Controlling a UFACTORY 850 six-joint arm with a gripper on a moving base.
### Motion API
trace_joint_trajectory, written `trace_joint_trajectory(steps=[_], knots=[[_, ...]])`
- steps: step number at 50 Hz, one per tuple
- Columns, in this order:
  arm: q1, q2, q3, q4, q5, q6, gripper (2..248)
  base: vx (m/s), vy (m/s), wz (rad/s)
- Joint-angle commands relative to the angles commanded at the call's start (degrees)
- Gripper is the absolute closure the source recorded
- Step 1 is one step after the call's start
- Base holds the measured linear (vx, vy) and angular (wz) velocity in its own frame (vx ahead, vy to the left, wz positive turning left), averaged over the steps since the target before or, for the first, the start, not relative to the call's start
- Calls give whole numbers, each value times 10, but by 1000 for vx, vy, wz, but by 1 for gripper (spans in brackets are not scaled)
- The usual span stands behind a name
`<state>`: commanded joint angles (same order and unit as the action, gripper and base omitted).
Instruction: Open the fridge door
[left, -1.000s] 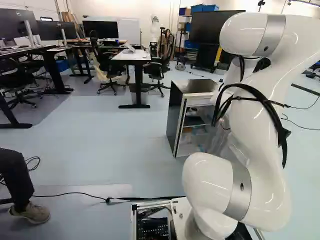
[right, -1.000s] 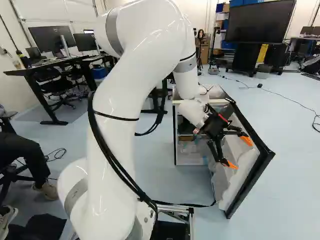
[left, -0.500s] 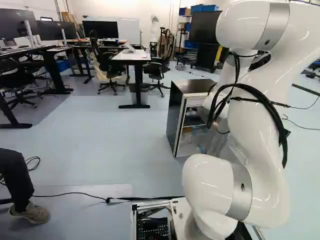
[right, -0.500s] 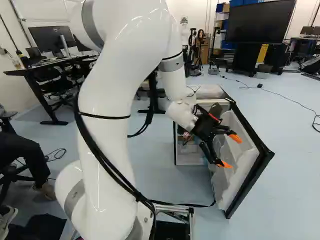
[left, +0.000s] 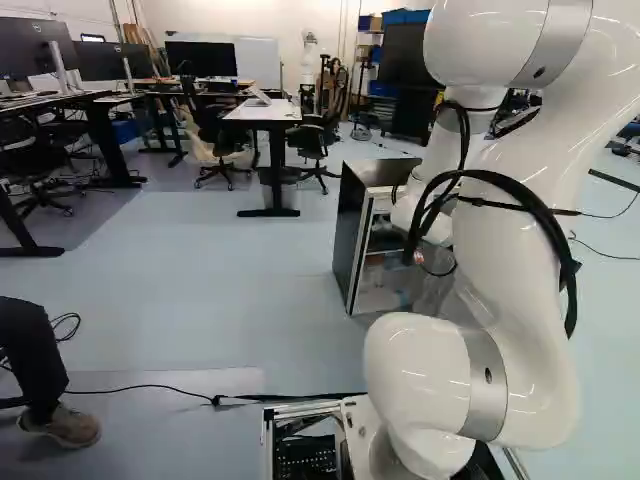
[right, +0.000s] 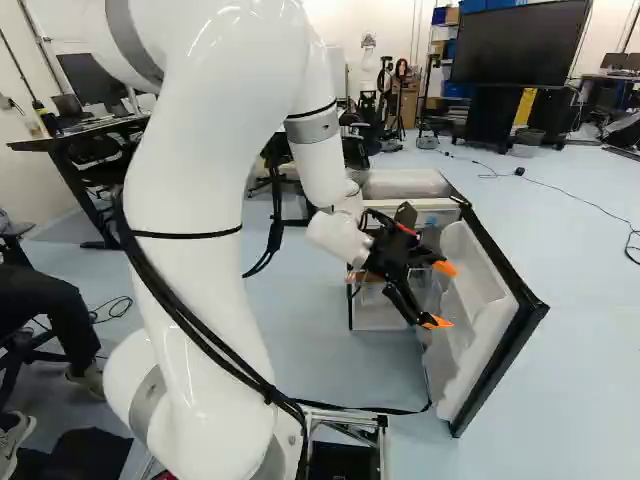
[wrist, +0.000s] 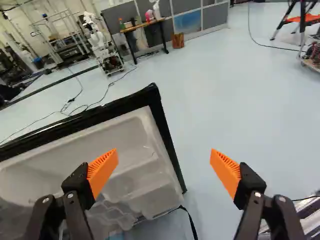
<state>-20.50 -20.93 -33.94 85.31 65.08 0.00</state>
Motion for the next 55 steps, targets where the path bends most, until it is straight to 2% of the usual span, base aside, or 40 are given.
trace_joint_trajectory(steps=[34, 55], knots=[[88, 67, 97, -110, 0, 0, 3, 0, 0, 0], [94, 73, 104, -123, 0, 0, 3, 0, 0, 0]])
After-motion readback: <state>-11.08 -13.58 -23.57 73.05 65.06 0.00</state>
